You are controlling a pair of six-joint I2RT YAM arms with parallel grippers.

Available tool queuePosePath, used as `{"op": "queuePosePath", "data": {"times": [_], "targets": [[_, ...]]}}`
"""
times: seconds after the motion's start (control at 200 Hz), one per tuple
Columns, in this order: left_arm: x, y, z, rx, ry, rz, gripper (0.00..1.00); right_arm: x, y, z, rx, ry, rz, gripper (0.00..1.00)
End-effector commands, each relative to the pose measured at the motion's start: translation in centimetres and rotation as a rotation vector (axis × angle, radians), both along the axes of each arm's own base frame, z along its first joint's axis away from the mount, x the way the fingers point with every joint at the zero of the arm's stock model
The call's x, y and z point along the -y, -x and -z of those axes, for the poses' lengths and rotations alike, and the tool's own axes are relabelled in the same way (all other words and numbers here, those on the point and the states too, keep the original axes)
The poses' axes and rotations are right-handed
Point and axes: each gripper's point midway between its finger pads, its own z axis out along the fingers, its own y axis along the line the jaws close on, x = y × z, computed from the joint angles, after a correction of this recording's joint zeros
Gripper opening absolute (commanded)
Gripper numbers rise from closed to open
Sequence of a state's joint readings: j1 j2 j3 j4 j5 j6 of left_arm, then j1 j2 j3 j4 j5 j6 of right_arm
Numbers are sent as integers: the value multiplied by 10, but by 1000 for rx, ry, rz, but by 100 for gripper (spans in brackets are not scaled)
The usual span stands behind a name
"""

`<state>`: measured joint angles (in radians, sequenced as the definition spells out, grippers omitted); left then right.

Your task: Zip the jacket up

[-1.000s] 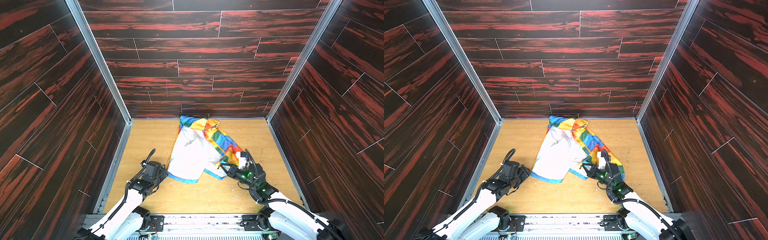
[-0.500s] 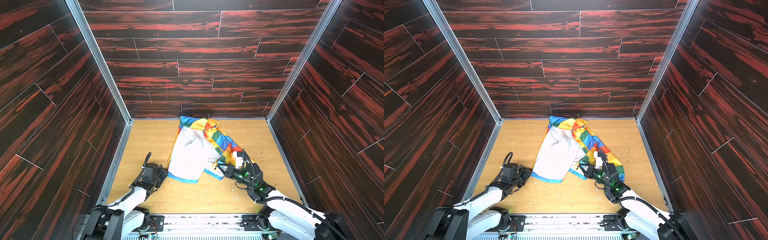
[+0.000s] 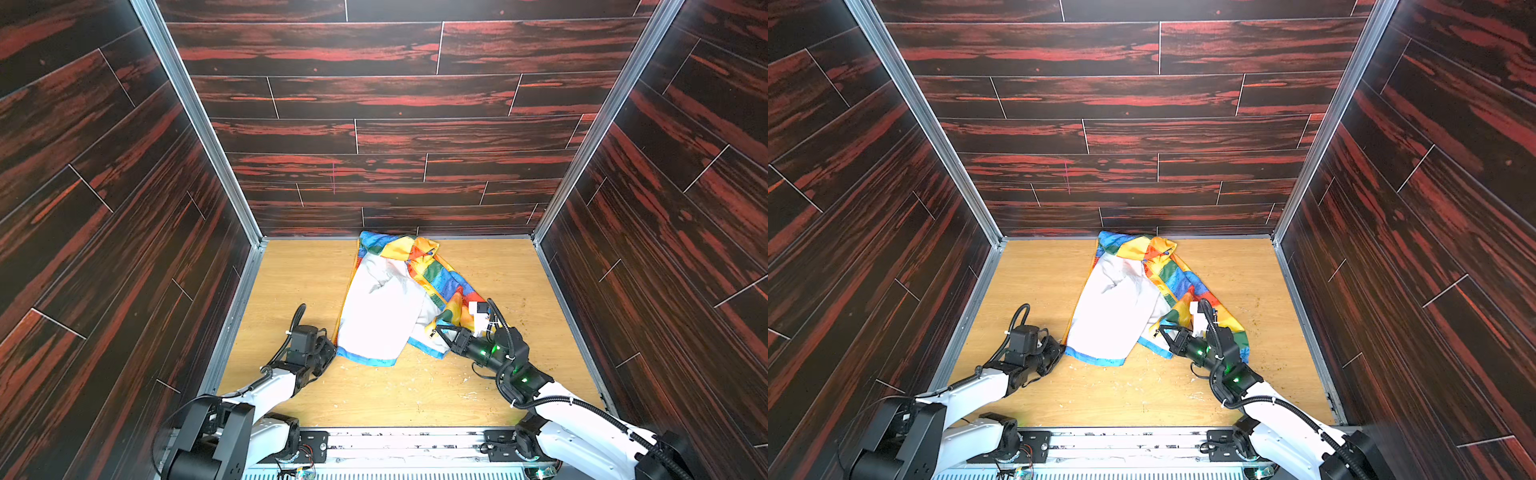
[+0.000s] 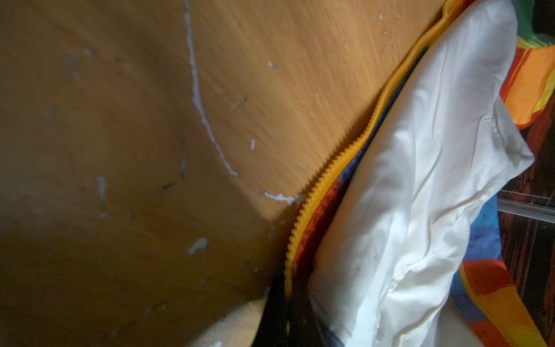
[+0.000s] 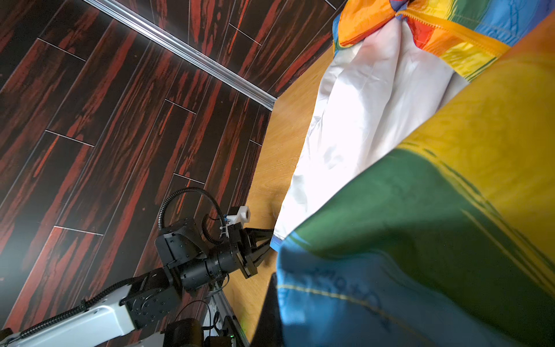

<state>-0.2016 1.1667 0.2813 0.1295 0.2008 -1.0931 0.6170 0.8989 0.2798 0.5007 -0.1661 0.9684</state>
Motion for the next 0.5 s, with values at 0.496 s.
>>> {"op": "queuePosePath", "data": {"times": [0.496], "targets": [[24, -26, -131, 226, -254, 283, 0, 4, 0, 6, -18, -8, 27, 0]]}}
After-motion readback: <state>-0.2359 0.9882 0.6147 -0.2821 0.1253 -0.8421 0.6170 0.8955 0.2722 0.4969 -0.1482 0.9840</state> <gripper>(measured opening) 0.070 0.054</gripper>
